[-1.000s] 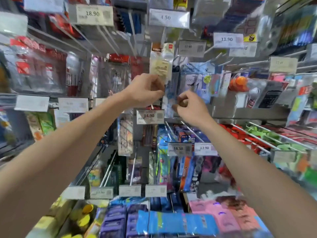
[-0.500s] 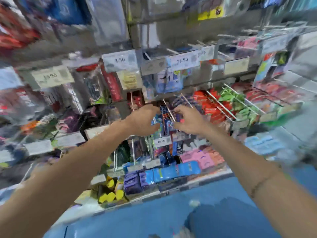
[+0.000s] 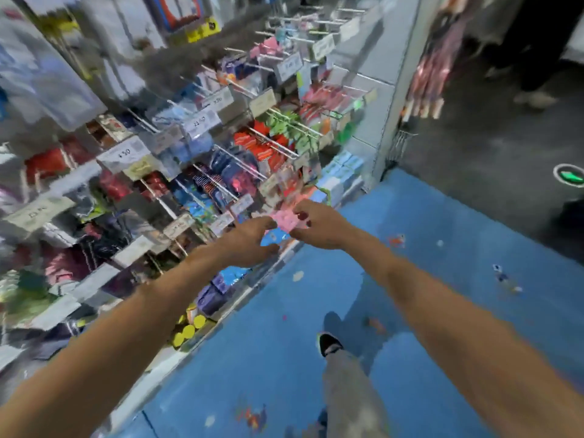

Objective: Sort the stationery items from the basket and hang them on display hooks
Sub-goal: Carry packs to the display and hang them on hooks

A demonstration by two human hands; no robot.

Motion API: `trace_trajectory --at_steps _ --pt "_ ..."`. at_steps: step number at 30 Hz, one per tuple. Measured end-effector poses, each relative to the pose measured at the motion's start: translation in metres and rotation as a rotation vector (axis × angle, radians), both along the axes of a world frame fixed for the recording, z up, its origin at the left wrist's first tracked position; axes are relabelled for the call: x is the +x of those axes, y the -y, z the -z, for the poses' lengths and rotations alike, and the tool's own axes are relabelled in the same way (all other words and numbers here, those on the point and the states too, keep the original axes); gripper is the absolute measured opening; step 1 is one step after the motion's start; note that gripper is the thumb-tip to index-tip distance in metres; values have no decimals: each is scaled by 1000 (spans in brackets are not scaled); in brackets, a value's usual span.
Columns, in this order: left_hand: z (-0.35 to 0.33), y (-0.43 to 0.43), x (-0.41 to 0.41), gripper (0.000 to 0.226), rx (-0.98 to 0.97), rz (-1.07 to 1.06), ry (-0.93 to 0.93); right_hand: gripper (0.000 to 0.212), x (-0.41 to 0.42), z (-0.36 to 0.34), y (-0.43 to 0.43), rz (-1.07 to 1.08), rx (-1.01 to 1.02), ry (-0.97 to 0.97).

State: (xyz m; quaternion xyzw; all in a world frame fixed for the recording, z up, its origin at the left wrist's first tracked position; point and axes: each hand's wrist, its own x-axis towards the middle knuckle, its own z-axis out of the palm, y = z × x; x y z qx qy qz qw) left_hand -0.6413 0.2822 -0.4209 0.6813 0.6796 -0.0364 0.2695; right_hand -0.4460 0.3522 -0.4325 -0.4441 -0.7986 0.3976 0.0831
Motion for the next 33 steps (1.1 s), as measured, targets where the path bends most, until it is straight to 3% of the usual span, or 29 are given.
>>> trace_trajectory --at_steps 8,15,25,29,33 --pt "-1 51 158 61 -97 424 20 48 179 16 156 555 -143 21" --pt "-8 111 376 60 -115 920 71 48 361 0 323 1088 -198 107" --pt "-5 335 656 61 -225 1569 83 44 507 -6 618 1611 -231 3" --pt "-1 425 733 58 -242 1726 87 22 552 -8 721 1791 -238 3" --pt "-7 496 795 58 -266 1834 92 42 588 -19 794 1968 -262 17"
